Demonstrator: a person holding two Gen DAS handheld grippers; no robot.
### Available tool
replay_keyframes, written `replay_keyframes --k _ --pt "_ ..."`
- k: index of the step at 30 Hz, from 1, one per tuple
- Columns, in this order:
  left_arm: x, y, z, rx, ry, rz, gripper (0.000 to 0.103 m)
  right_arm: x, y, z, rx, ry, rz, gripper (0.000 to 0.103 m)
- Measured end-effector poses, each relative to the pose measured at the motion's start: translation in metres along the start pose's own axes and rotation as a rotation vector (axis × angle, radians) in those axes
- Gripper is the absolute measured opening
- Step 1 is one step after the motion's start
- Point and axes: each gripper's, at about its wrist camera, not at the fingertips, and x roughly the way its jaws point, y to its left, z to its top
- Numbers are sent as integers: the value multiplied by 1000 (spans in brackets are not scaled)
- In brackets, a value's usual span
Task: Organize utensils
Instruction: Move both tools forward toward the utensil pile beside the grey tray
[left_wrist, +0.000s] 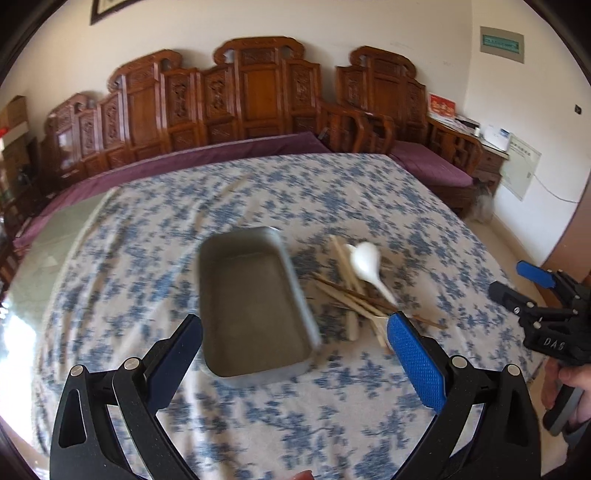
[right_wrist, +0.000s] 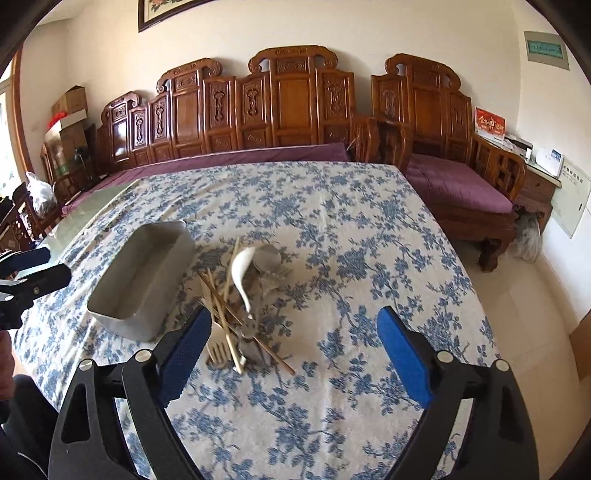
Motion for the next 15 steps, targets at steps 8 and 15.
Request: replay_keyframes --k 8,15 --pt "39 -43 4 8 65 -97 97 6 -22 -12 -1 44 37 92" --pt "73 -66 3 -21 137 -134 71 21 -36 -8 -13 73 89 92"
